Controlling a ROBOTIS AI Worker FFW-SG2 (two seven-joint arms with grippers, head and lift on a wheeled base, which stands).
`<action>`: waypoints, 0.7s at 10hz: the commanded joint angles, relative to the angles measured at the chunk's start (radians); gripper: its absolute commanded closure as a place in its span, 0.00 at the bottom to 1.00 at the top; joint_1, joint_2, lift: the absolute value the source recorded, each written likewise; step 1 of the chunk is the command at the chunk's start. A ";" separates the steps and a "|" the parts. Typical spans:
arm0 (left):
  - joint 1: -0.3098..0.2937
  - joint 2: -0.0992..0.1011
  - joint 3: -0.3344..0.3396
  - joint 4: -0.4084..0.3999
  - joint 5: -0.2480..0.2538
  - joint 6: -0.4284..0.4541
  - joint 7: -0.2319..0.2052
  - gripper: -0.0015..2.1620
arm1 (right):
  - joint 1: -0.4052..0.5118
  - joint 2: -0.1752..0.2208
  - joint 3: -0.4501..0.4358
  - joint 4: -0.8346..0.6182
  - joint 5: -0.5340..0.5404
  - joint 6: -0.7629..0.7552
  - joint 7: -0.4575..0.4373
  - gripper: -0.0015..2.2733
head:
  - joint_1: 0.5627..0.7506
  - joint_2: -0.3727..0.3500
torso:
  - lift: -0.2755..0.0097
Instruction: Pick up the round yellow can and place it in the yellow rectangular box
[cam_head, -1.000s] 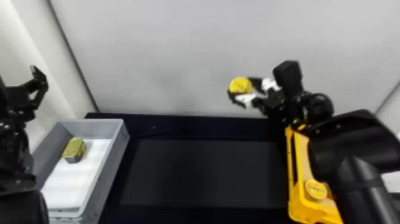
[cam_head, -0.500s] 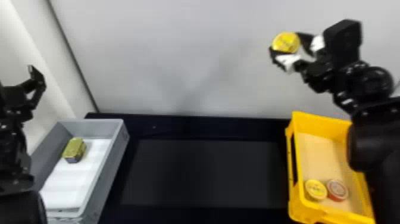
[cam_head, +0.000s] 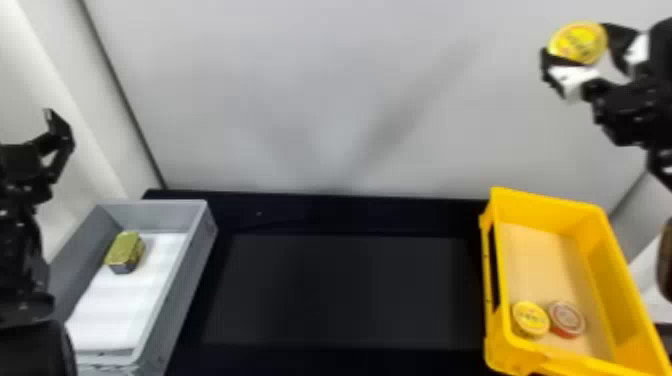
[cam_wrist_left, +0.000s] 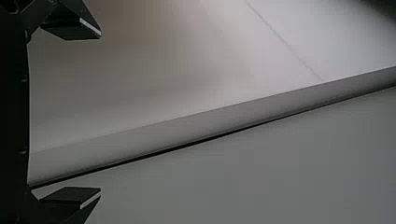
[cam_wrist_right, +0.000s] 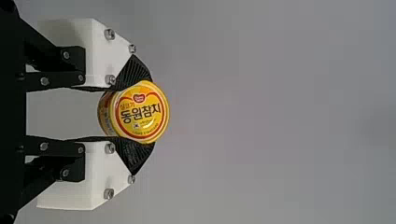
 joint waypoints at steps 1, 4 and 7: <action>0.000 -0.003 -0.001 -0.001 0.000 0.000 0.000 0.05 | 0.040 -0.015 -0.074 -0.049 0.024 0.034 -0.014 0.35 | 0.70 0.53 | 0.76; 0.001 -0.003 0.004 -0.001 0.000 0.000 0.000 0.05 | 0.098 -0.019 -0.176 -0.049 0.024 0.054 -0.026 0.35 | 0.70 0.53 | 0.76; -0.005 -0.003 0.019 -0.001 0.003 -0.005 -0.017 0.05 | 0.135 -0.019 -0.179 -0.046 0.024 0.088 -0.029 0.35 | 0.70 0.53 | 0.76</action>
